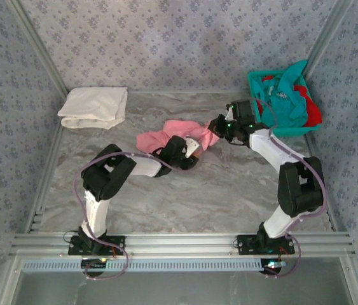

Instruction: Fold and stack the t-shirts

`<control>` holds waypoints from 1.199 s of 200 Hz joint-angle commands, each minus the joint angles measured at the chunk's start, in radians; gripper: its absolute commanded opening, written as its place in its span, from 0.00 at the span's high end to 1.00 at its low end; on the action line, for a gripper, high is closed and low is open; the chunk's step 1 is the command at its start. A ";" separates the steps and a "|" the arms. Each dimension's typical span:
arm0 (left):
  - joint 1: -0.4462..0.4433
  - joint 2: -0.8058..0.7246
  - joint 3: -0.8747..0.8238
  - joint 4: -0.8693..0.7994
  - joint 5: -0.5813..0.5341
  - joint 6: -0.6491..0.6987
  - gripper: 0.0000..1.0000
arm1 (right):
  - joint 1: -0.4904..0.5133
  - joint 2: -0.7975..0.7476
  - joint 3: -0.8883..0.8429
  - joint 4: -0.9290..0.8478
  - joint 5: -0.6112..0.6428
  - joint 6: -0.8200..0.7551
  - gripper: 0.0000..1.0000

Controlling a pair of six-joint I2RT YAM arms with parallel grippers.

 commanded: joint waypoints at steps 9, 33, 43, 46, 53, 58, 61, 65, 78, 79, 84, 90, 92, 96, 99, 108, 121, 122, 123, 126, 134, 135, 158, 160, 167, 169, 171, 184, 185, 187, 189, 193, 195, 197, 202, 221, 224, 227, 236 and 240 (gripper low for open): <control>0.010 -0.085 -0.060 0.048 -0.130 0.002 1.00 | -0.001 -0.090 0.004 -0.025 0.023 -0.010 1.00; 0.010 -0.285 -0.172 0.059 -0.178 0.009 1.00 | 0.005 -0.125 0.022 -0.077 0.054 -0.099 1.00; 0.010 -0.390 -0.199 0.025 -0.166 0.020 1.00 | 0.015 -0.139 0.073 -0.100 0.059 -0.134 1.00; 0.010 -0.421 -0.206 0.013 -0.163 0.022 1.00 | 0.017 -0.142 0.077 -0.104 0.061 -0.164 1.00; 0.010 -0.493 -0.221 -0.013 -0.158 0.025 1.00 | 0.028 -0.158 0.090 -0.120 0.075 -0.208 1.00; 0.011 -0.550 -0.230 -0.029 -0.153 0.028 1.00 | 0.035 -0.171 0.099 -0.134 0.092 -0.234 1.00; 0.011 -0.579 -0.236 -0.040 -0.147 0.031 1.00 | 0.040 -0.180 0.102 -0.141 0.104 -0.248 1.00; 0.011 -0.621 -0.243 -0.054 -0.138 0.035 1.00 | 0.046 -0.194 0.105 -0.145 0.117 -0.264 1.00; 0.011 -0.756 -0.255 -0.106 -0.104 0.048 1.00 | 0.062 -0.246 0.106 -0.149 0.159 -0.318 1.00; 0.011 -0.765 -0.256 -0.112 -0.102 0.049 1.00 | 0.063 -0.252 0.106 -0.150 0.162 -0.320 1.00; 0.012 -0.813 -0.257 -0.132 -0.090 0.054 1.00 | 0.071 -0.276 0.105 -0.150 0.176 -0.344 1.00; 0.012 -0.870 -0.259 -0.154 -0.076 0.057 1.00 | 0.081 -0.305 0.105 -0.149 0.191 -0.373 1.00; 0.012 -0.887 -0.259 -0.163 -0.068 0.057 1.00 | 0.084 -0.316 0.105 -0.150 0.197 -0.383 1.00; 0.013 -0.925 -0.259 -0.179 -0.055 0.061 1.00 | 0.092 -0.338 0.105 -0.147 0.212 -0.398 1.00; 0.013 -0.951 -0.258 -0.191 -0.046 0.064 1.00 | 0.100 -0.353 0.105 -0.147 0.225 -0.413 1.00; 0.015 -1.025 -0.251 -0.230 -0.019 0.071 1.00 | 0.121 -0.407 0.107 -0.145 0.254 -0.452 1.00; 0.015 -1.112 -0.223 -0.294 -0.004 0.075 1.00 | 0.154 -0.469 0.122 -0.154 0.291 -0.499 1.00; 0.016 -1.120 -0.219 -0.298 -0.003 0.074 1.00 | 0.157 -0.473 0.124 -0.155 0.293 -0.503 1.00; 0.016 -1.126 -0.217 -0.305 -0.003 0.075 1.00 | 0.159 -0.478 0.126 -0.156 0.295 -0.506 1.00; 0.015 -1.142 -0.206 -0.321 -0.001 0.079 1.00 | 0.167 -0.489 0.131 -0.161 0.298 -0.517 1.00; 0.015 -1.178 -0.170 -0.374 0.007 0.085 1.00 | 0.186 -0.518 0.150 -0.173 0.303 -0.545 1.00; 0.015 -1.182 -0.167 -0.381 0.008 0.085 1.00 | 0.189 -0.522 0.153 -0.176 0.305 -0.548 1.00; 0.015 -1.237 -0.050 -0.473 0.026 0.081 1.00 | 0.249 -0.562 0.243 -0.230 0.365 -0.587 1.00; 0.015 -1.237 -0.036 -0.484 0.028 0.082 1.00 | 0.253 -0.562 0.252 -0.232 0.366 -0.588 1.00; 0.015 -1.231 0.011 -0.522 0.028 0.090 1.00 | 0.267 -0.562 0.281 -0.242 0.372 -0.592 1.00; 0.015 -1.228 0.026 -0.534 0.026 0.093 1.00 | 0.270 -0.561 0.290 -0.244 0.378 -0.592 1.00; 0.016 -1.223 0.038 -0.545 0.023 0.096 1.00 | 0.275 -0.559 0.299 -0.248 0.385 -0.592 1.00; 0.018 -1.187 0.126 -0.609 0.003 0.126 1.00 | 0.295 -0.547 0.346 -0.264 0.442 -0.575 1.00; 0.018 -1.184 0.132 -0.613 0.003 0.129 1.00 | 0.296 -0.546 0.349 -0.263 0.447 -0.574 1.00; 0.021 -1.175 0.142 -0.621 0.001 0.135 1.00 | 0.295 -0.545 0.352 -0.263 0.456 -0.569 1.00; 0.024 -1.169 0.155 -0.629 0.000 0.144 1.00 | 0.295 -0.542 0.357 -0.262 0.467 -0.566 1.00; 0.030 -1.151 0.176 -0.642 -0.002 0.160 1.00 | 0.294 -0.536 0.364 -0.262 0.494 -0.552 1.00; 0.035 -1.140 0.186 -0.649 -0.003 0.166 1.00 | 0.293 -0.532 0.368 -0.263 0.507 -0.545 1.00; 0.042 -1.130 0.198 -0.654 -0.002 0.174 1.00 | 0.292 -0.527 0.373 -0.268 0.516 -0.537 1.00; 0.064 -1.100 0.226 -0.668 0.001 0.181 1.00 | 0.288 -0.509 0.388 -0.287 0.529 -0.525 1.00; 0.235 -0.961 0.349 -0.709 0.163 0.128 1.00 | 0.238 -0.410 0.470 -0.354 0.552 -0.493 1.00; 0.266 -0.936 0.363 -0.704 0.195 0.109 1.00 | 0.229 -0.393 0.480 -0.358 0.549 -0.487 1.00; 0.293 -0.912 0.374 -0.696 0.220 0.094 1.00 | 0.218 -0.376 0.488 -0.359 0.546 -0.481 1.00; 0.369 -0.839 0.399 -0.676 0.285 0.060 1.00 | 0.188 -0.323 0.507 -0.357 0.535 -0.463 1.00; 0.392 -0.805 0.408 -0.671 0.292 0.055 0.99 | 0.175 -0.298 0.515 -0.355 0.530 -0.454 1.00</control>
